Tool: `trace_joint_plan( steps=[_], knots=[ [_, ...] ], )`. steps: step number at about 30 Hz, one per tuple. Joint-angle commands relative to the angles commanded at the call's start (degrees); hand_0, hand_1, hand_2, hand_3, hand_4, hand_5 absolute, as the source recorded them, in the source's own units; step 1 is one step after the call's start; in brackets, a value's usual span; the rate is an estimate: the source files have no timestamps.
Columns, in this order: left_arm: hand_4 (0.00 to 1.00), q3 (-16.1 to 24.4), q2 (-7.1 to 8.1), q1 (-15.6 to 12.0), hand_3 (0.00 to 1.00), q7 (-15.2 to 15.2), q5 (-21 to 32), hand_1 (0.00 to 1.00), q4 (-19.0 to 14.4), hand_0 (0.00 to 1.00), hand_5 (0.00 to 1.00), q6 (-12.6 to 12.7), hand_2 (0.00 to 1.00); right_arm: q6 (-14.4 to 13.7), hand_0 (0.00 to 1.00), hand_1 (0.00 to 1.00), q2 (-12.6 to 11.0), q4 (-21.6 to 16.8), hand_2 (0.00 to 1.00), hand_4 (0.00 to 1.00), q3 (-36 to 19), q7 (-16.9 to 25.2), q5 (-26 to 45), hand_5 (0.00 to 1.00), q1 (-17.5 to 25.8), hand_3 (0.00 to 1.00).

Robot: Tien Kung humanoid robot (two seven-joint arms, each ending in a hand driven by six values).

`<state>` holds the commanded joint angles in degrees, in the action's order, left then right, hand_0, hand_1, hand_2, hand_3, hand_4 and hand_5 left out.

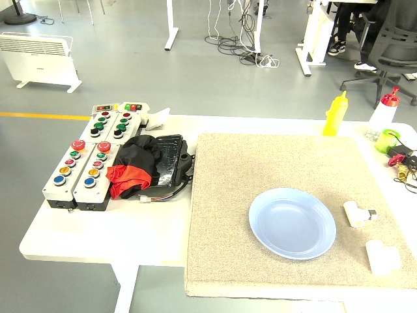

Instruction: Pick pipe place plate twice

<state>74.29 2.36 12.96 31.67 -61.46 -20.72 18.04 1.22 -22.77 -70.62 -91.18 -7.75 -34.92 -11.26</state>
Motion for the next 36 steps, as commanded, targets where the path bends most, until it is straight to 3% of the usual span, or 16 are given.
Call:
trace_joint_plan(
  steps=[6,10,11,12,15,16,21,22,24,29,36],
  knots=[
    [0.395,0.0,0.08,0.1,0.631,0.0,0.0,0.662,0.0,0.666,0.998,-0.1,0.640,1.0,0.854,0.805,-1.1,-1.2,0.838,0.536,0.0,1.0,-2.1,0.998,0.6,0.773],
    [0.395,0.1,0.17,0.2,0.631,-0.1,0.0,0.662,0.1,0.666,0.998,0.0,0.640,3.8,0.854,0.805,-2.6,-3.5,0.838,0.536,-0.2,2.0,-8.4,0.998,1.5,0.773],
    [0.396,0.1,0.19,0.2,0.629,-0.2,0.0,0.662,0.1,0.665,0.998,0.0,0.638,5.0,0.948,0.899,-3.2,-4.5,0.998,0.793,-0.3,2.4,-10.6,0.569,1.8,0.961],
    [0.396,0.1,0.22,0.3,0.629,-0.3,0.0,0.662,0.1,0.665,0.998,0.0,0.638,6.9,0.948,0.899,-4.2,-5.7,0.998,0.793,-0.2,2.7,-15.4,0.569,2.2,0.961],
    [0.396,0.1,0.27,0.4,0.629,-0.3,0.0,0.662,0.1,0.665,0.998,0.1,0.638,8.8,0.948,0.899,-5.7,-7.5,0.998,0.793,0.1,2.5,-21.7,0.569,2.8,0.961],
    [0.397,0.1,0.28,0.4,0.627,-0.4,0.0,0.660,0.1,0.665,0.998,0.1,0.639,9.2,0.984,0.935,-6.3,-8.3,0.998,0.784,0.3,2.1,-24.2,0.237,3.0,0.998],
    [0.397,0.2,0.28,0.5,0.627,-0.3,-0.2,0.660,0.2,0.665,0.998,0.1,0.639,11.5,0.984,0.935,-8.5,-11.6,0.998,0.784,1.5,0.3,-34.8,0.237,4.0,0.998],
    [0.397,0.2,0.27,0.5,0.628,-0.2,-0.2,0.660,0.1,0.666,0.998,0.1,0.639,11.8,0.987,0.940,-9.1,-12.4,0.998,0.768,2.1,-0.1,-36.0,0.130,4.4,0.998],
    [0.397,0.2,0.27,0.5,0.628,-0.1,-0.3,0.660,0.1,0.666,0.998,0.1,0.639,12.0,0.987,0.940,-9.4,-12.8,0.998,0.768,2.4,-0.3,-36.7,0.130,4.5,0.998],
    [0.397,0.1,0.29,0.5,0.627,0.1,-0.3,0.660,0.2,0.666,0.998,0.2,0.639,15.3,0.998,0.967,-13.6,-17.5,0.998,0.801,6.4,-2.9,-40.1,0.160,6.2,0.998],
    [0.396,0.0,0.31,0.6,0.626,0.4,-0.6,0.660,0.2,0.666,0.998,0.1,0.634,17.7,0.998,0.976,-15.0,-19.9,0.998,0.823,10.7,-5.8,-40.9,0.167,5.7,0.998]
  ],
)
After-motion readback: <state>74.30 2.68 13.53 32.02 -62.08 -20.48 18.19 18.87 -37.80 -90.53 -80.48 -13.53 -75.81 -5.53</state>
